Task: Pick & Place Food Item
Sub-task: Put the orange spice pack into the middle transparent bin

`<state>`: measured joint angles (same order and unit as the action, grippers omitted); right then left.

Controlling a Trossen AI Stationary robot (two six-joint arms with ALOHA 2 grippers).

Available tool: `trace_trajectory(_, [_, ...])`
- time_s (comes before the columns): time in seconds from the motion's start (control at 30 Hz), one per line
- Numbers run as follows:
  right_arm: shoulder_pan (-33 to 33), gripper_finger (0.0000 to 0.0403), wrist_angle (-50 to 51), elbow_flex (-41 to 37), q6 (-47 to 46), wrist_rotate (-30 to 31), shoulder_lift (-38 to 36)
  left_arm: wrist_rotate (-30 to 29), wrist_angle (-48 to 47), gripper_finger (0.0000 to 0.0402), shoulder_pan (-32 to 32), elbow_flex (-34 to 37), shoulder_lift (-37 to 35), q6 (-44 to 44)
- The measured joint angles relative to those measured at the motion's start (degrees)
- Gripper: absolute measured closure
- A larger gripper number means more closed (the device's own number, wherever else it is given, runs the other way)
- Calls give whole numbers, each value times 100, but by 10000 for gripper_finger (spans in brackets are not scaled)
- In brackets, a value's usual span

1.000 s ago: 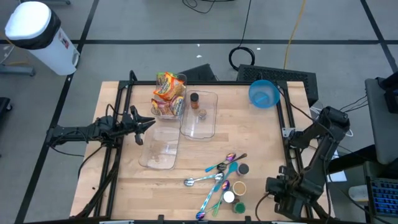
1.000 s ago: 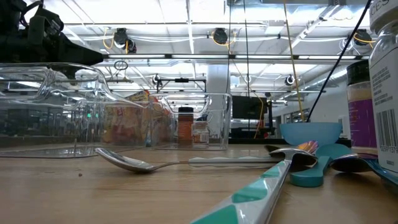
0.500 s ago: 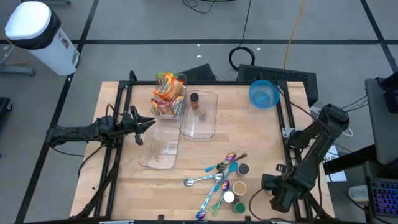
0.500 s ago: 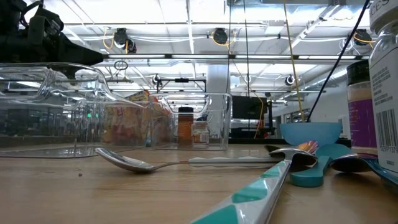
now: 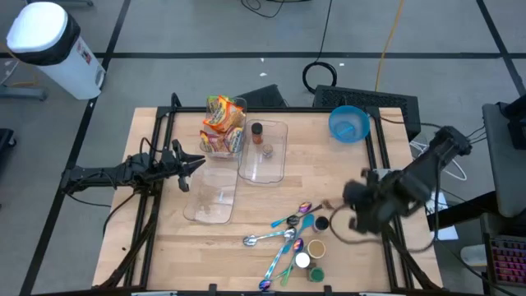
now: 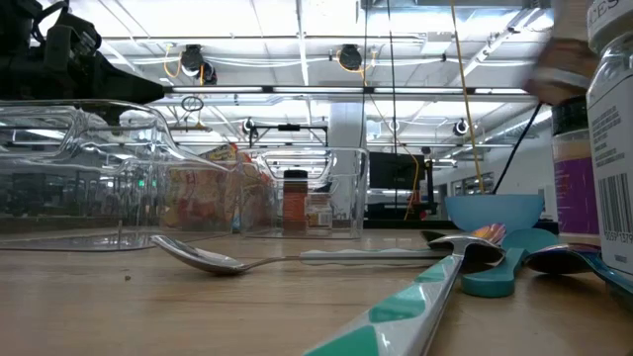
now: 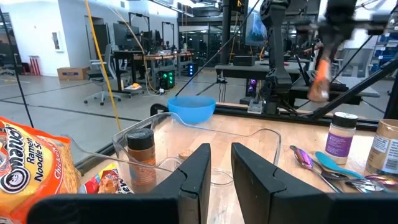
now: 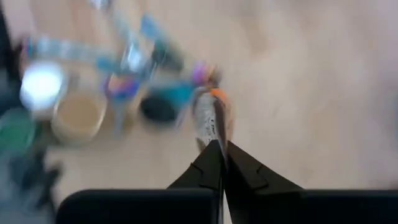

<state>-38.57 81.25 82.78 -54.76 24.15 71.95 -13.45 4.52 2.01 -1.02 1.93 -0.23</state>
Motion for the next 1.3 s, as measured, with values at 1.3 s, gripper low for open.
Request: trace_trajectory(1.3, [6473, 403, -3507, 1402, 7568, -2827, 3321, 1, 0, 332, 1, 0, -1, 0])
